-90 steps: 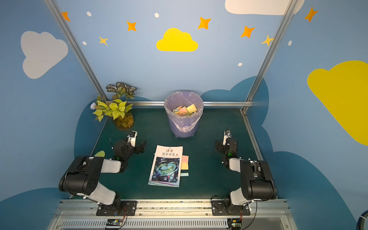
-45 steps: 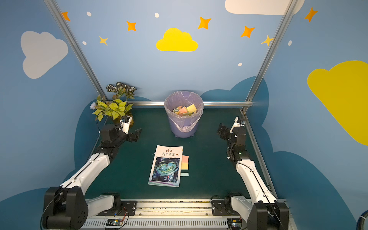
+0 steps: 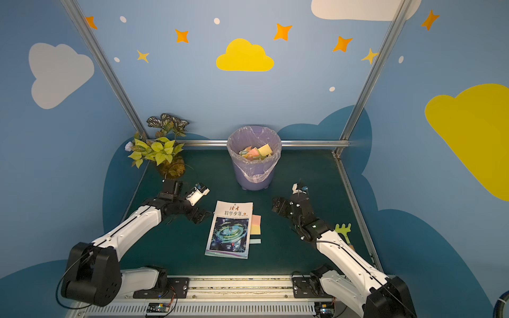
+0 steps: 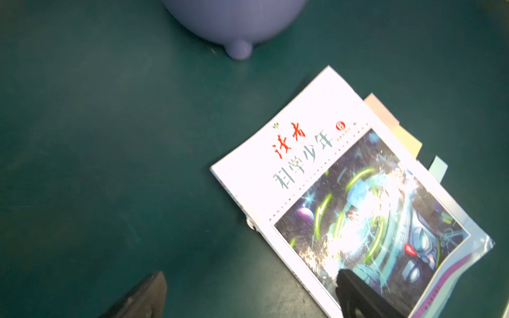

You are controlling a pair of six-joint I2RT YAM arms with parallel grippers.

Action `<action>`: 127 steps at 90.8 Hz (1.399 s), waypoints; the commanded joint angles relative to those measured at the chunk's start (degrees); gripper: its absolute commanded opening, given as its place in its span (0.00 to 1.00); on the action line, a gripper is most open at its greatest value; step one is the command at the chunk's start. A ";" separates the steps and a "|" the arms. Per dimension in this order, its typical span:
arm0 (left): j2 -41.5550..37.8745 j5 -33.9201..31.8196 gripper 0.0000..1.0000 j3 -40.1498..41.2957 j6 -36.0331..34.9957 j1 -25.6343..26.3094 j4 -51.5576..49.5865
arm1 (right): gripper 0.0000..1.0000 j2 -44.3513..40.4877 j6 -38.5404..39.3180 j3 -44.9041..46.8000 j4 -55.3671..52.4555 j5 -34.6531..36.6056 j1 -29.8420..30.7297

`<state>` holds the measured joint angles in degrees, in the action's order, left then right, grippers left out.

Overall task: Peel off the used sticky note
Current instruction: Open the book at the center of the board.

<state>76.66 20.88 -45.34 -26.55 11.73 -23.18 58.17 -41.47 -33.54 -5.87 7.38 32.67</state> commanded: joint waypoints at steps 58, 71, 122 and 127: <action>12.66 -10.74 0.93 -2.20 -7.03 6.71 -1.90 | 0.69 34.24 -3.49 -12.98 10.73 0.69 17.53; 14.45 -14.51 0.91 -1.91 -7.56 8.82 -1.51 | 0.66 35.82 -5.73 -12.06 13.40 -0.22 17.56; 13.45 -17.02 0.86 -0.35 -8.51 10.51 -1.53 | 0.63 39.03 -12.08 -9.18 18.77 -2.42 18.24; 13.43 -17.02 0.86 -0.15 -8.60 10.51 -1.53 | 0.64 38.68 -12.66 -8.52 18.24 -1.26 18.23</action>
<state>90.24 6.31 -46.72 -33.69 22.17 -23.92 96.31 -51.57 -43.88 11.88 4.97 50.74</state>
